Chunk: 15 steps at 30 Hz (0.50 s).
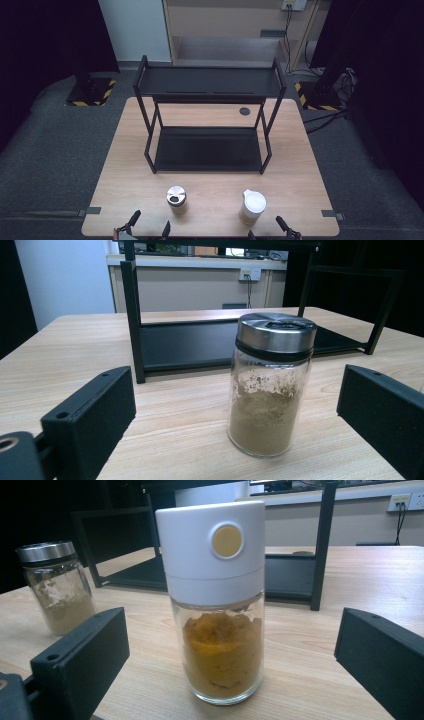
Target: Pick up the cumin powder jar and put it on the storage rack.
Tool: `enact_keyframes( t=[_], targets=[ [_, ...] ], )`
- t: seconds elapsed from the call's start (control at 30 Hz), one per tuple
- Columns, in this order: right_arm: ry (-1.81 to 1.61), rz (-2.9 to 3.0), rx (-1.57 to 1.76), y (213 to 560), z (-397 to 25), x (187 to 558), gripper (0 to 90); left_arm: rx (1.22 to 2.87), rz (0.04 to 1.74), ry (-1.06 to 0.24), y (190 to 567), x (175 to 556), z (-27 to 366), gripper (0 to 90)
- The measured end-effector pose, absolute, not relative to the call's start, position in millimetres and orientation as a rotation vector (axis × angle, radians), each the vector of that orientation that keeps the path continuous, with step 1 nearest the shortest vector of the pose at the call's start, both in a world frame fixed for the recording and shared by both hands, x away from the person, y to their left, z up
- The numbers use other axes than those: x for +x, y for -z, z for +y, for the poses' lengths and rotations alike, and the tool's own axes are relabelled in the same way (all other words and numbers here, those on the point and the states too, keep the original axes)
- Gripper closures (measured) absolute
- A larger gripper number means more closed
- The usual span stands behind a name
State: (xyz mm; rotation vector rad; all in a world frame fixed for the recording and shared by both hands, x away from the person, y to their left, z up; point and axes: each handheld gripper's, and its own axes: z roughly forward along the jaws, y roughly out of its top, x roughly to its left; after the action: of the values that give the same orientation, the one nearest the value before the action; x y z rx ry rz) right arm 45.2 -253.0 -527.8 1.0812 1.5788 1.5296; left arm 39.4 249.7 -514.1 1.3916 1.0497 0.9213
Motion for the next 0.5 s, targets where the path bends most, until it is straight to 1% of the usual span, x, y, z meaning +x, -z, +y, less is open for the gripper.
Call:
enact_keyframes(
  t=[0.5],
  targets=[
    [-1.541,1.576,1.096,530.6,-254.6,44.6,1.0,1.391,1.047,-0.901,513.8,43.3,246.2,0.8]
  ],
)
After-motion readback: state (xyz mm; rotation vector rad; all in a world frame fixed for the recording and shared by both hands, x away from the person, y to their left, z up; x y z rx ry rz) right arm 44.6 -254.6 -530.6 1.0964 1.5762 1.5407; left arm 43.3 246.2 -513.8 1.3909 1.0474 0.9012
